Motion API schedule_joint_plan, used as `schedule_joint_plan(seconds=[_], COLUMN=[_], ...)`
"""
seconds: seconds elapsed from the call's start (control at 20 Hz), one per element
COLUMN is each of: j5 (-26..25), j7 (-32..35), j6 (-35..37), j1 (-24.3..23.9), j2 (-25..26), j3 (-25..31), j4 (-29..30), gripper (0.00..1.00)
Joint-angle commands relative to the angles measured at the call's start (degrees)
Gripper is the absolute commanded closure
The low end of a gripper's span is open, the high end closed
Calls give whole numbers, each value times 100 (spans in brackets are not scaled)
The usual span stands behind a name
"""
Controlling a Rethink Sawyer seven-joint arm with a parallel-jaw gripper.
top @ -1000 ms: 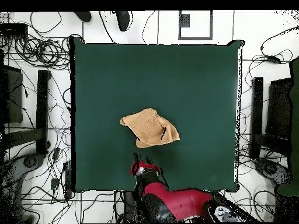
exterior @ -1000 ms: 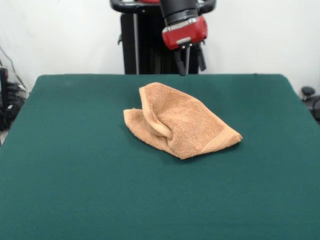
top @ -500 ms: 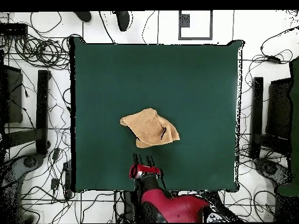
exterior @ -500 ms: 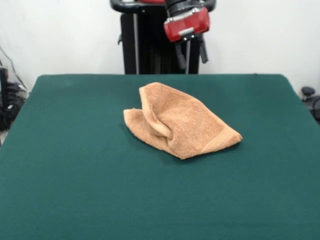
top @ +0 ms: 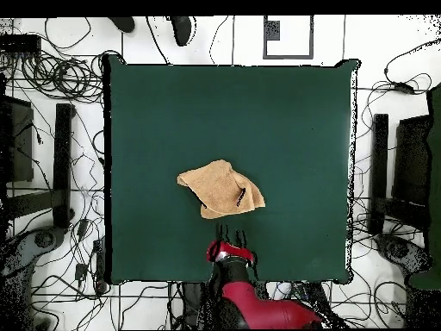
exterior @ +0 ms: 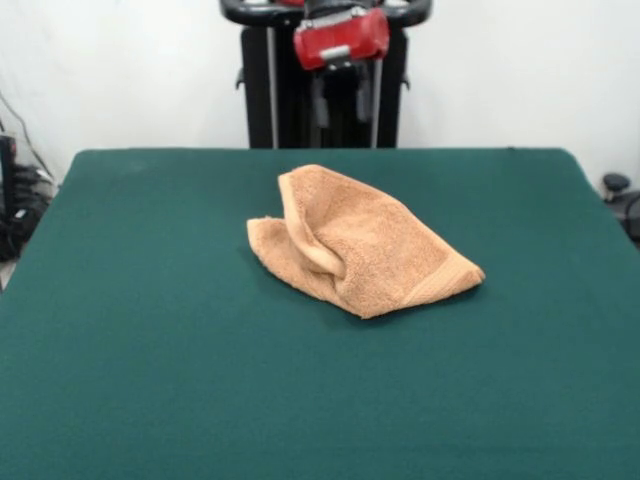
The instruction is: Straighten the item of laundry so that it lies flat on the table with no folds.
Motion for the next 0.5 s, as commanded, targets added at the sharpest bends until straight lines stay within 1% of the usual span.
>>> schedule_joint_plan(seconds=[0.05, 0.2, 0.25, 0.3, 0.5], j5=[1012, 1266, 1413, 1449, 1744], j7=[440, 527, 571, 600, 670], j6=[-321, -324, -256, -164, 852], j1=[500, 629, 693, 714, 811], j2=[-321, -293, -364, -420, -873], j3=[-681, -866, -958, -988, -1017], j4=[34, 115, 190, 221, 435], gripper=[0, 0, 0, 0, 0])
